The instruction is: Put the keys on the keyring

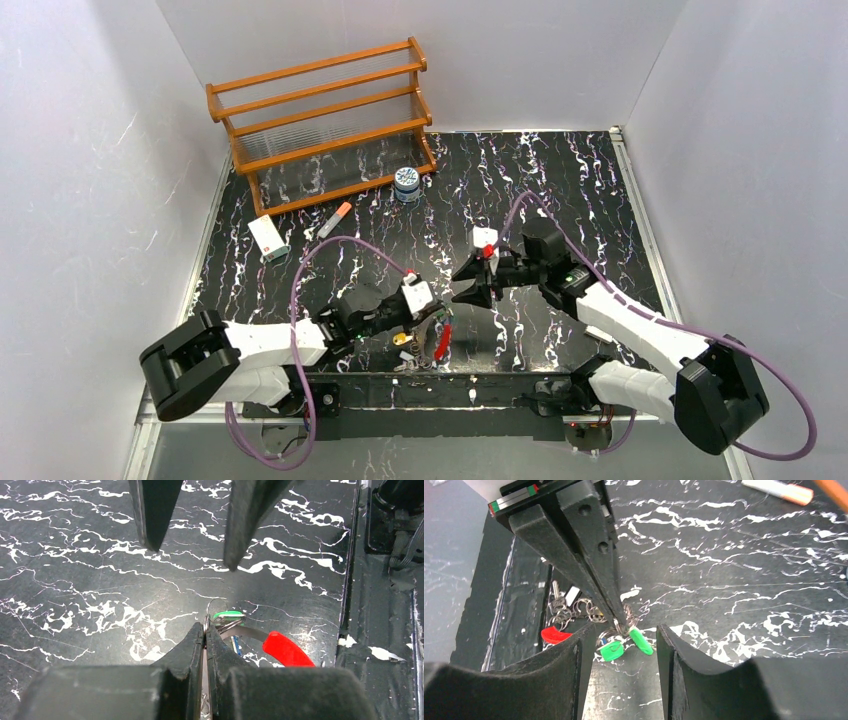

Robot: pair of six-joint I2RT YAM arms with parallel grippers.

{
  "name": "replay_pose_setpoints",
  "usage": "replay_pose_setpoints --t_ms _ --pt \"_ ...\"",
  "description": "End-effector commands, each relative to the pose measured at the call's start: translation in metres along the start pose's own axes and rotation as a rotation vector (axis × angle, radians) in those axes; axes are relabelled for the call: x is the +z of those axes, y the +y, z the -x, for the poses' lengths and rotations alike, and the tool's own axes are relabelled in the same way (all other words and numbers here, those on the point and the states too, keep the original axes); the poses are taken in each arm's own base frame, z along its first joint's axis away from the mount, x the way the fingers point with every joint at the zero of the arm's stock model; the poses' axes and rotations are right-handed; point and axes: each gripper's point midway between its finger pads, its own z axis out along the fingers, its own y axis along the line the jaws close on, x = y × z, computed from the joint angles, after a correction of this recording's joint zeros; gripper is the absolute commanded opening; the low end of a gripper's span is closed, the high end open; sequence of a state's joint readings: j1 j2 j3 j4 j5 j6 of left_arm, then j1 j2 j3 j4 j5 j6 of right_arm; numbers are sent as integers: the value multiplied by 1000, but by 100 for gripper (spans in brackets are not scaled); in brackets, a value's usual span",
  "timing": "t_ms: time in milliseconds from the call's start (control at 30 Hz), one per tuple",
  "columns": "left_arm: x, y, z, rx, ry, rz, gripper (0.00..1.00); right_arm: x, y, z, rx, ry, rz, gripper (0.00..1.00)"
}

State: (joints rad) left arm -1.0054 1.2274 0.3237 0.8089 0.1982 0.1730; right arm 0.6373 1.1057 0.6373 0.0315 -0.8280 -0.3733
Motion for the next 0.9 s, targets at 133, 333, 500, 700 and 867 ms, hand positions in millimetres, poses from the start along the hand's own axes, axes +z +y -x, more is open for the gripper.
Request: replay_pose_setpoints --t_ms 133,333,500,700,867 --pt "-18 6 47 18 -237 53 0 -7 2 34 1 -179 29 56" --pt "-25 6 57 29 -304 61 0 -6 10 37 -11 -188 93 56" --pt "-25 4 57 21 -312 56 0 -4 12 32 2 -163 130 51" --pt "-27 4 56 20 -314 59 0 -2 10 27 15 -135 139 47" --pt "-27 4 56 20 -312 57 0 0 9 25 30 -129 145 45"
